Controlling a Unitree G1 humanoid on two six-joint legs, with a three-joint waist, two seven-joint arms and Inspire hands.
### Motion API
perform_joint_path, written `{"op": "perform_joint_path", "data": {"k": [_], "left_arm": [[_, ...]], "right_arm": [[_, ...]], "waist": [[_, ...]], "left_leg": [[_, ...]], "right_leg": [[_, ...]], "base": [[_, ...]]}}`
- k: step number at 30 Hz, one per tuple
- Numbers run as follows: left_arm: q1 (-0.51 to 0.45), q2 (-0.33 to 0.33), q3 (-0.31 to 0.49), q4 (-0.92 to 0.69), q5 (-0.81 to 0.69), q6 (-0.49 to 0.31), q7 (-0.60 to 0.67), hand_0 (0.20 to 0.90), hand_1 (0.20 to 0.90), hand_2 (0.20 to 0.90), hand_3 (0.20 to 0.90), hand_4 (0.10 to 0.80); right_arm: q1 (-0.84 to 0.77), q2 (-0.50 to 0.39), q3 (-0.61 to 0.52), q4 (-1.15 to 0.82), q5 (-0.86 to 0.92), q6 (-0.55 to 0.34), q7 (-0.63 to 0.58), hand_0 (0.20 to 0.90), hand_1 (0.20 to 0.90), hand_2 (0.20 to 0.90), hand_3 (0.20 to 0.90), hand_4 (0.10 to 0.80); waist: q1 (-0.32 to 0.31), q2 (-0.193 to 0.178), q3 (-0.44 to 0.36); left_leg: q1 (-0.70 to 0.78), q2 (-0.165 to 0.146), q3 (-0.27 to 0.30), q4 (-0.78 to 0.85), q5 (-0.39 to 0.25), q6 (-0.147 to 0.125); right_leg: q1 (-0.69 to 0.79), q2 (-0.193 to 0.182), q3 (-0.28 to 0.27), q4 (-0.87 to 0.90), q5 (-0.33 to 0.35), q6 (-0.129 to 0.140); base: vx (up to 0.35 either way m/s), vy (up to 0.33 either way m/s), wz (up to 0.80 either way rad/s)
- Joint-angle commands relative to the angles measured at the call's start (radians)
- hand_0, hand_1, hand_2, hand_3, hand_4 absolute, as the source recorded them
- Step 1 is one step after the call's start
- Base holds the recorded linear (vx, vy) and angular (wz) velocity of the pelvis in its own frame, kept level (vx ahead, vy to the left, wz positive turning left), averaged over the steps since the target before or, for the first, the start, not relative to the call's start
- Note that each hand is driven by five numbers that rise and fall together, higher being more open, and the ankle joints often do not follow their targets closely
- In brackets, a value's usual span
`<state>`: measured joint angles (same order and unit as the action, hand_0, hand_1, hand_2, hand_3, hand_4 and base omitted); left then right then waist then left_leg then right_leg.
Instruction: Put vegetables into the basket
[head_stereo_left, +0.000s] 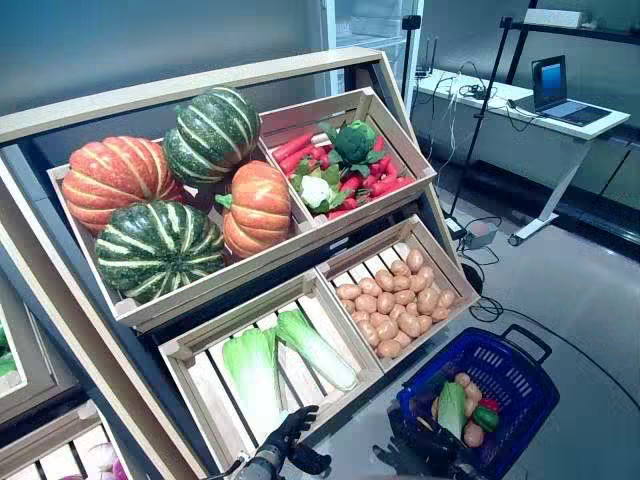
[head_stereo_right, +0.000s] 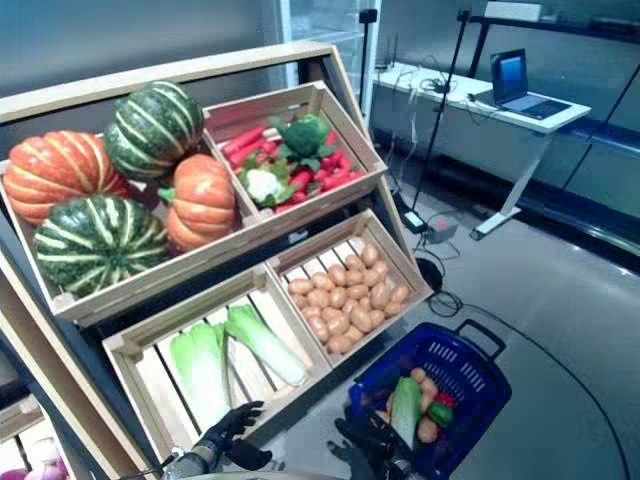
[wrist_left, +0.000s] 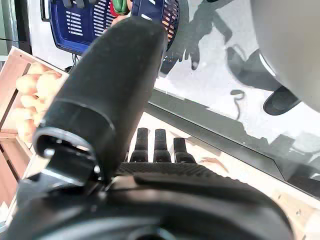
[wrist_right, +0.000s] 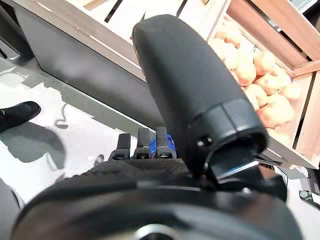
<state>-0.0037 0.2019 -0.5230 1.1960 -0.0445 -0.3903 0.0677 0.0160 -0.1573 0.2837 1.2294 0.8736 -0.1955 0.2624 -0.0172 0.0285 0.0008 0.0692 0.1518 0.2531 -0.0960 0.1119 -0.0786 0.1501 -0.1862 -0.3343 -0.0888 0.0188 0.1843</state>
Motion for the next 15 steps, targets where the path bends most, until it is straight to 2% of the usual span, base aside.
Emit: {"op": "perform_joint_path", "data": {"k": [1,8,11,14,15], "left_arm": [[-0.088,-0.022,-0.004,0.011,0.0,-0.092,0.002,0.9,0.9,0.9,0.9,0.8],[-0.087,-0.02,0.006,0.0,-0.064,-0.154,-0.028,0.9,0.9,0.9,0.9,0.8],[-0.089,-0.019,0.009,-0.004,-0.042,-0.142,-0.028,0.9,0.9,0.9,0.9,0.8],[-0.091,-0.017,-0.006,-0.004,0.031,-0.193,0.023,0.9,0.9,0.9,0.9,0.8],[-0.099,-0.012,-0.015,-0.016,0.05,-0.245,0.076,0.9,0.9,0.9,0.9,0.8]], "right_arm": [[-0.121,0.054,-0.027,0.033,0.01,-0.047,-0.002,0.9,0.9,0.9,0.9,0.8],[-0.123,0.048,-0.03,0.038,0.016,-0.041,0.005,0.9,0.9,0.9,0.9,0.8],[-0.126,0.048,-0.034,0.042,0.017,-0.038,0.003,0.9,0.9,0.9,0.9,0.8],[-0.125,0.051,-0.032,0.037,0.012,-0.043,-0.009,0.9,0.9,0.9,0.9,0.8],[-0.126,0.049,-0.029,0.037,0.008,-0.043,-0.012,0.9,0.9,0.9,0.9,0.8]], "waist": [[0.014,-0.025,0.058],[0.015,-0.027,0.062],[0.017,-0.028,0.065],[0.015,-0.029,0.066],[0.014,-0.028,0.067]], "left_leg": [[0.084,0.009,-0.006,0.009,-0.098,-0.027],[0.088,0.011,-0.001,0.009,-0.099,-0.025],[0.09,0.012,0.0,0.009,-0.098,-0.025],[0.089,0.012,0.002,0.009,-0.097,-0.027],[0.088,0.012,0.003,0.009,-0.098,-0.027]], "right_leg": [[-0.01,-0.021,0.01,0.002,0.053,-0.016],[-0.008,-0.017,0.013,0.002,0.052,-0.019],[-0.008,-0.017,0.013,0.002,0.053,-0.019],[-0.009,-0.017,0.014,0.002,0.054,-0.019],[-0.01,-0.018,0.014,0.002,0.053,-0.018]], "base": [[0.0,0.0,0.0],[0.0,0.0,0.0],[0.0,0.0,0.0],[0.0,0.0,0.0],[0.0,0.0,0.0]]}}
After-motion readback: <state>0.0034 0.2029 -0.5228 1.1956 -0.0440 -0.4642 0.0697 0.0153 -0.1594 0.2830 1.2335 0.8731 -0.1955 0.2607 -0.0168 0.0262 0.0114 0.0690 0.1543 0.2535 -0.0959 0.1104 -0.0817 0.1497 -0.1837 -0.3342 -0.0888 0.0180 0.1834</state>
